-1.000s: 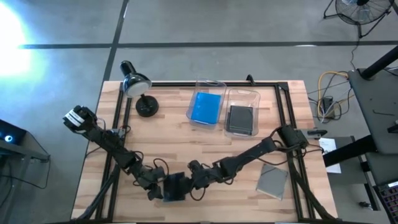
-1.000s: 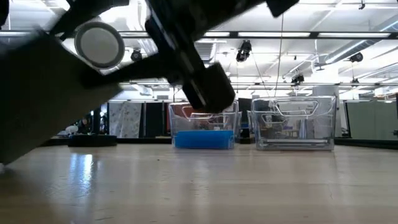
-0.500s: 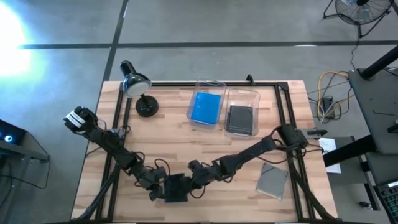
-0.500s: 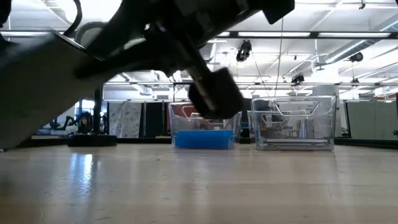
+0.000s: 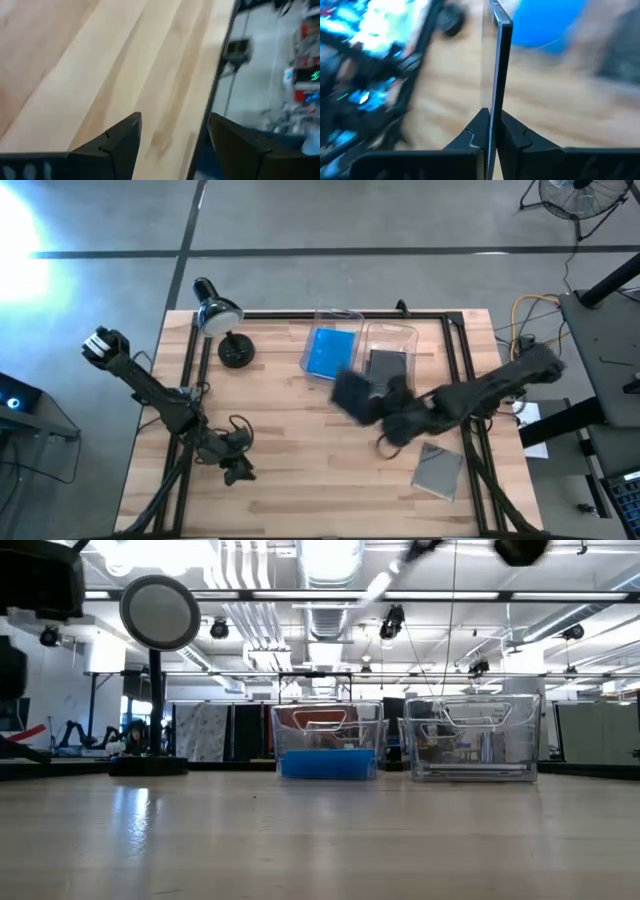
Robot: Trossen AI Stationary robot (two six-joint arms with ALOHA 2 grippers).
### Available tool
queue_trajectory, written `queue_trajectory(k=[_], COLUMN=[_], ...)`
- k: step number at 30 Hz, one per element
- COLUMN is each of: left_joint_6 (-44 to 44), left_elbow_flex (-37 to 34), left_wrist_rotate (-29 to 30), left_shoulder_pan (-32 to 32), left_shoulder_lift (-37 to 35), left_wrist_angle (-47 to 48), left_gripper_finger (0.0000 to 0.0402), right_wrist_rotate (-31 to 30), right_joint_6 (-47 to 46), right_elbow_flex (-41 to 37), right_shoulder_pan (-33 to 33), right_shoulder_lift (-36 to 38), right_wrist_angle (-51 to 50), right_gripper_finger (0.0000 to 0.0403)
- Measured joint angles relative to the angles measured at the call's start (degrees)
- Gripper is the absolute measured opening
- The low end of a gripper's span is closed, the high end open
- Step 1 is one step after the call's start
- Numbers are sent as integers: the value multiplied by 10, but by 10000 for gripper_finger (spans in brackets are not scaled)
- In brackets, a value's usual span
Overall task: Pick & place jewel cases by type
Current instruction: Put the black CD case into the right transparent bin
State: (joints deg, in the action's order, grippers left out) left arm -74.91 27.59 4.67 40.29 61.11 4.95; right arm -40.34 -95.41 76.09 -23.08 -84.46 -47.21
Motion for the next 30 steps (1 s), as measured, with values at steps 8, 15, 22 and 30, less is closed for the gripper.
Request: queue_trajectory(k=[8,15,22,30], left_joint_6=[10,11,-6,-2], left_elbow_flex=[-2,-10,-16,-17], left_wrist_rotate=[5,4,2,5], left_shoulder_pan=[-25,-29,-29,-29], left_shoulder_lift=[10,19,21,22], left_wrist_angle=[-5,-6,-10,-15], left_gripper_finger=[214,213,213,213], right_wrist_rotate=[128,253,254,210], right_joint_6=[-58,28,98,108], right_elbow_flex=[-166,-352,-387,-273], right_shoulder_pan=[93,245,312,205], right_shoulder_lift=[217,314,318,277], right_wrist_angle=[-145,60,37,-142], right_gripper_finger=[13,39,147,188])
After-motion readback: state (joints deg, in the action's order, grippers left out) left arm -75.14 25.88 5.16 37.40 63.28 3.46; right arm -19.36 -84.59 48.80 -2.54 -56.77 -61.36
